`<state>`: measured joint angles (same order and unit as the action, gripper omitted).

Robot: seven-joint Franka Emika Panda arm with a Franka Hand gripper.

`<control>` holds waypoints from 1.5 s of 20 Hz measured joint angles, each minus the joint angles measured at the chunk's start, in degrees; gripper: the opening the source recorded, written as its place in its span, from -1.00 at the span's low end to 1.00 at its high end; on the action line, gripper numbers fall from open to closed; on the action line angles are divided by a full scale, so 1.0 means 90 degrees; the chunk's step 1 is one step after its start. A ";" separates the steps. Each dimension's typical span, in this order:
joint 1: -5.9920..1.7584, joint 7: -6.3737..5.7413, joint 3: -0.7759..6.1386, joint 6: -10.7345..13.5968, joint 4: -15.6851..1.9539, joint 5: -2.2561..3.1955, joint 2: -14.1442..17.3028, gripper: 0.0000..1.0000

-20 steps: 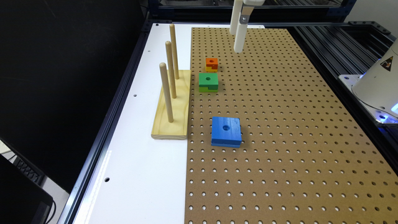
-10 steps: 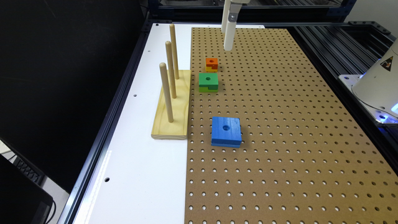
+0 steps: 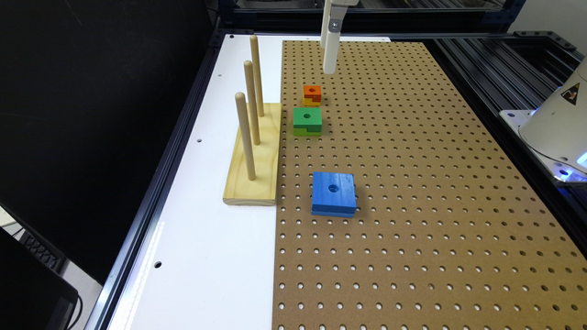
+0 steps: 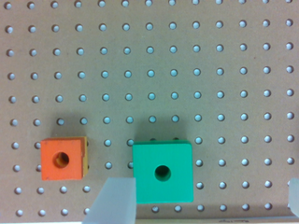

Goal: Pick up green block.

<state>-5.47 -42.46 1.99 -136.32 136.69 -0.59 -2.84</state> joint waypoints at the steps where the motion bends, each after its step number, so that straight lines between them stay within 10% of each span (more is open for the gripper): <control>1: -0.0013 0.0010 0.0000 0.0000 0.0000 0.0000 0.0000 1.00; 11: -0.0200 0.0224 -0.0009 0.0000 -0.0061 0.0004 0.0044 1.00; 30: -0.0216 0.0239 -0.0011 -0.0562 -0.0079 0.0004 0.0716 1.00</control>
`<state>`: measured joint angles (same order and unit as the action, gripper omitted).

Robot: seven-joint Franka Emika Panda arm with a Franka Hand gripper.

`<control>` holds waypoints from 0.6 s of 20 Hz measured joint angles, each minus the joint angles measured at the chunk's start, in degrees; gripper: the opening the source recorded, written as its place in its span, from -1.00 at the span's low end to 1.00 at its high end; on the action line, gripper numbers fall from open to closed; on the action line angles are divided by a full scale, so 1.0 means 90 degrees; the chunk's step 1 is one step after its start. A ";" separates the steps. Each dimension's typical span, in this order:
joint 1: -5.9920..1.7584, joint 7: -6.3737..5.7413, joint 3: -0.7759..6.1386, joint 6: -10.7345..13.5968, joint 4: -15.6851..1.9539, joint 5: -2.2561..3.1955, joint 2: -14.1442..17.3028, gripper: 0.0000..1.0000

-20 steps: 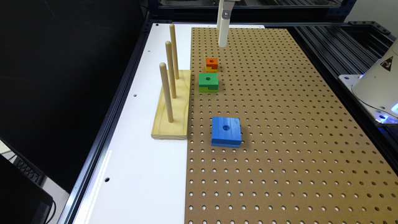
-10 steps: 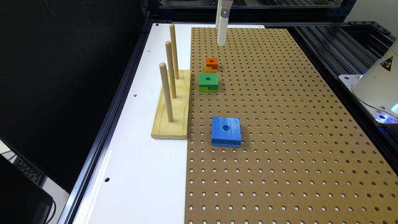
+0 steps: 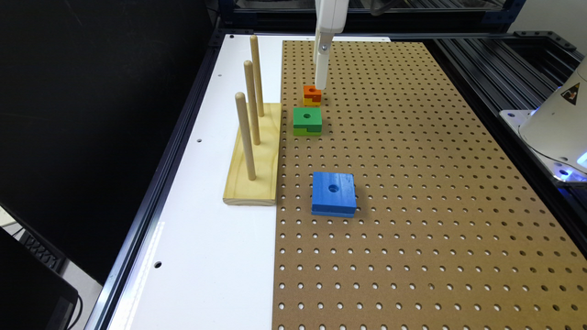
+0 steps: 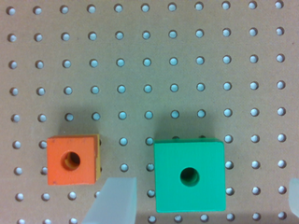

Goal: Pick up green block.

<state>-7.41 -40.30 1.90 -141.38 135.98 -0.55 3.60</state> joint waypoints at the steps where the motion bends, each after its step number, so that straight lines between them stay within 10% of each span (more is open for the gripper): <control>1: -0.0001 0.0000 0.0000 0.0000 0.0001 0.0000 0.0016 1.00; 12: -0.0010 0.0005 0.0000 -0.0506 -0.0003 0.0001 0.0573 1.00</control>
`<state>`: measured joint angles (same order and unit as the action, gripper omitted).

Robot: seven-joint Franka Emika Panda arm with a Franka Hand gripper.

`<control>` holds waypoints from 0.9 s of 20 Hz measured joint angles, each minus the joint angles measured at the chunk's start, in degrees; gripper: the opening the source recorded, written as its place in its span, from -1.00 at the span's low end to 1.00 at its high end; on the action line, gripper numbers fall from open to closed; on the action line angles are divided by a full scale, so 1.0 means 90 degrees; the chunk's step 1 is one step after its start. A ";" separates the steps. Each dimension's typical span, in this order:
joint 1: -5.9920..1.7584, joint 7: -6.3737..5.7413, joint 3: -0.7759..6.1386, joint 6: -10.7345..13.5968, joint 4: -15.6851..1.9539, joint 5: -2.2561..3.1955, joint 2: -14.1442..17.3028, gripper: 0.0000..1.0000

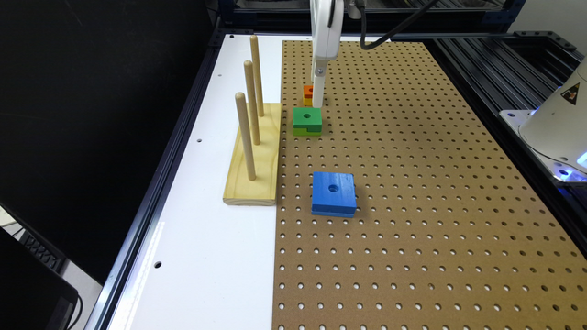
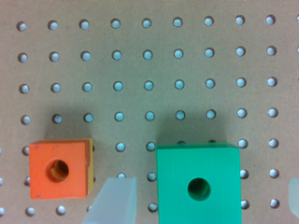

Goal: Pick up green block.

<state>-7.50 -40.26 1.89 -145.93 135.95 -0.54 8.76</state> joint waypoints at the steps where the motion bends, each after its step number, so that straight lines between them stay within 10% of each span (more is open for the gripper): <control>1: 0.0000 0.0000 0.0000 0.0000 0.0000 0.0000 0.0002 1.00; 18: -0.0003 0.0003 0.0001 -0.0340 -0.0011 0.0002 0.0374 1.00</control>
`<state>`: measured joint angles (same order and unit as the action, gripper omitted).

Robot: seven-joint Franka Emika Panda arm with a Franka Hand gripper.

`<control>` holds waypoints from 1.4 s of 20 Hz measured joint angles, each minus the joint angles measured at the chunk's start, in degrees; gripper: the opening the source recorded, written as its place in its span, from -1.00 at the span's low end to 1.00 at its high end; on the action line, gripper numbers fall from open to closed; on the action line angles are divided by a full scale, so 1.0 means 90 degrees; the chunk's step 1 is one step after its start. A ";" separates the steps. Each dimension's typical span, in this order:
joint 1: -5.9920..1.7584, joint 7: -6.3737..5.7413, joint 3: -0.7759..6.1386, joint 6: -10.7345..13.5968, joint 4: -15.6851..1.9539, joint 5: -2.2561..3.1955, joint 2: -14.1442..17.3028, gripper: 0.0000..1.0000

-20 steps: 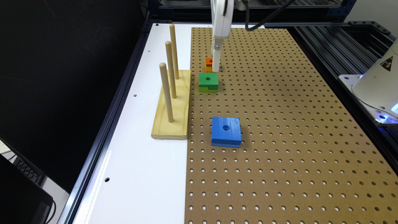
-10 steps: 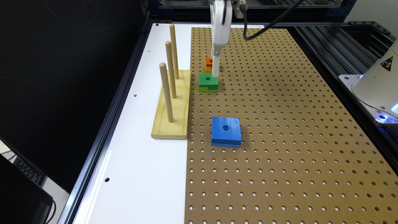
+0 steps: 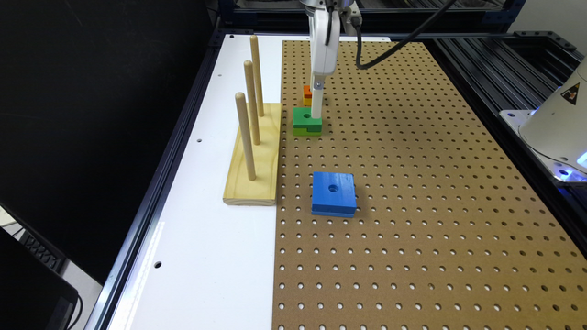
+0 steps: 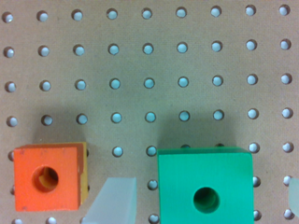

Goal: Pick up green block.

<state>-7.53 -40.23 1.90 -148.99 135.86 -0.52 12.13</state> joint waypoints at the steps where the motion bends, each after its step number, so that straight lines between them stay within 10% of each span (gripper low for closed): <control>1: 0.0000 0.0000 0.0000 0.0000 -0.0006 0.0000 0.0000 1.00; 28: 0.0001 0.0002 0.0004 -0.0659 -0.0309 0.0006 0.0878 1.00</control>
<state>-7.52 -40.22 1.93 -154.92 133.07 -0.46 20.04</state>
